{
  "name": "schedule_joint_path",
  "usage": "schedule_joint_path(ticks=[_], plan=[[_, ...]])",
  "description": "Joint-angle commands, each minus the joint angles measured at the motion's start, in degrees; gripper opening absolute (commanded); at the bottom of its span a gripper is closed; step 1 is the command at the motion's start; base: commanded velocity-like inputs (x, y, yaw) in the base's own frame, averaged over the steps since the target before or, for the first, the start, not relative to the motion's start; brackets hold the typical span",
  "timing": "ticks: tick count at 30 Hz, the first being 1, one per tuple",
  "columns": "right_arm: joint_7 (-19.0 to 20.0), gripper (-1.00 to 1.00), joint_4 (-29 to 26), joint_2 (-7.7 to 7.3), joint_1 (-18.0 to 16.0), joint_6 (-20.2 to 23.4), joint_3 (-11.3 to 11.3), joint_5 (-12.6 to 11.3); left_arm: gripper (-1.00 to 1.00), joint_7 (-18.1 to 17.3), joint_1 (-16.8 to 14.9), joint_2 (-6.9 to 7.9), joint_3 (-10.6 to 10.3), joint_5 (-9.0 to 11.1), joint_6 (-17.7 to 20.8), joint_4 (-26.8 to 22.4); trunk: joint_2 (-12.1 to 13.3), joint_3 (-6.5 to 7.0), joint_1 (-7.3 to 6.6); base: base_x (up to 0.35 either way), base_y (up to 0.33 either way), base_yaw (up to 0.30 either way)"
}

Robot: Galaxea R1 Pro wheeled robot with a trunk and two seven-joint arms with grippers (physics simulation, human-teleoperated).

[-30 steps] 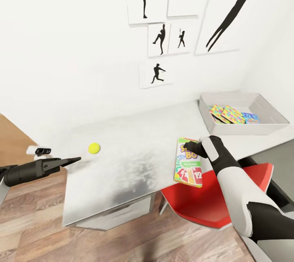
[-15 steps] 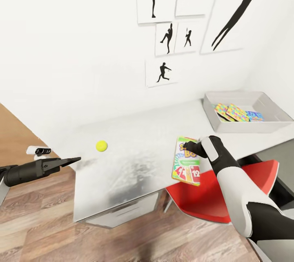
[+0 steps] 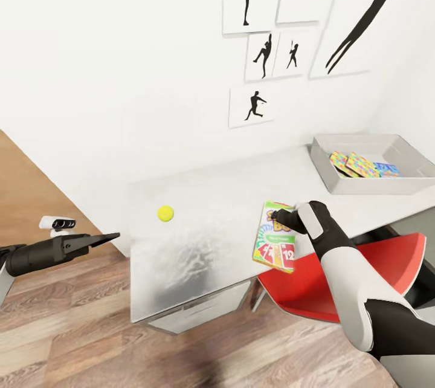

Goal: Put all the toys in the child's room - the three board games (two on the bed and one on the table), the two jigsaw puzzles on the table, and the tennis ball on the table - inside the toy box on the table in the child's room.

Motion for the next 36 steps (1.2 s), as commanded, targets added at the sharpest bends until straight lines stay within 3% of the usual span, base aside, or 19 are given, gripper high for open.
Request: schedule_joint_path(ticks=[1, 14, 24, 36], plan=[[-0.49, 1.0, -0.07, 0.01, -0.04, 0.15, -0.04, -0.61, 1.0, -0.21, -0.03, 0.02, -0.03, -0.02, 0.61, -0.01, -0.1, -0.1, 0.03, -0.095, 0.03, 0.0], [-0.49, 1.0, -0.1, 0.02, -0.04, 0.15, -0.04, -0.54, 1.0, -0.21, -0.03, 0.02, -0.05, -0.03, 0.66, -0.01, -0.1, -0.1, 0.03, -0.108, 0.082, 0.0], [-0.5, 1.0, -0.28, -0.12, -0.04, 0.15, -0.11, -0.43, 1.0, -0.21, -0.03, 0.02, -0.06, -0.01, 0.66, -0.01, -0.1, -0.1, 0.03, 0.09, -0.092, 0.0], [-0.5, 1.0, -0.42, -0.15, -0.04, 0.15, -0.12, -0.44, 1.0, -0.21, -0.03, 0.01, -0.03, 0.04, 0.62, -0.01, -0.1, -0.1, 0.03, 0.235, 0.037, 0.0]])
